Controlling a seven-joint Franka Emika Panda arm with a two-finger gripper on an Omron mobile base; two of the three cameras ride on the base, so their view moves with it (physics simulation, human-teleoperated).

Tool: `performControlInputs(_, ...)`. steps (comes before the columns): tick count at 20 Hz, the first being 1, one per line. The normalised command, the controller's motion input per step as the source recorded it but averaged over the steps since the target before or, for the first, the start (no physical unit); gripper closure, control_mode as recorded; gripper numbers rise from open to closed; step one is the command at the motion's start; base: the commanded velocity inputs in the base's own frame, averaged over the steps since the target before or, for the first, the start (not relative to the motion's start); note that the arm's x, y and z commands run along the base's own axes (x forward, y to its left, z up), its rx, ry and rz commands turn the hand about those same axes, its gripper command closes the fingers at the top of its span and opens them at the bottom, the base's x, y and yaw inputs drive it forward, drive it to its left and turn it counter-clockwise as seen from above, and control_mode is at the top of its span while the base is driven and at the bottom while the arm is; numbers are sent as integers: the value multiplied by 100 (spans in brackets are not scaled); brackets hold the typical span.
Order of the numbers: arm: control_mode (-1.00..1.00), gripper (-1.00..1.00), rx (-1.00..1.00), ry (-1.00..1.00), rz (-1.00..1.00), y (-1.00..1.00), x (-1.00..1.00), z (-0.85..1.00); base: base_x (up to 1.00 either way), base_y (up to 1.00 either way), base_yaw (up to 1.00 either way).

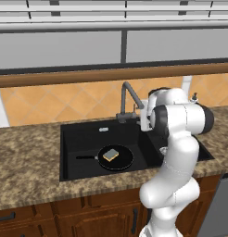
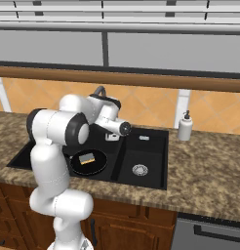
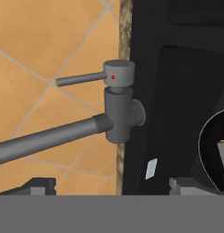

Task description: Pick the pan and sponge and place them into the sink. Then turn on the water.

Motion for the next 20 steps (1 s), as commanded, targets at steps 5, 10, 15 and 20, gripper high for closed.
performControlInputs(5,-100,-100,0,0,0,0,45,-28,0,0,0)
performControlInputs(10,-100,-100,0,0,0,0,44,-24,0,0,0)
performControlInputs(15,-100,-100,0,0,0,0,41,-16,0,0,0)
performControlInputs(20,-100,-100,0,0,0,0,42,-15,0,0,0)
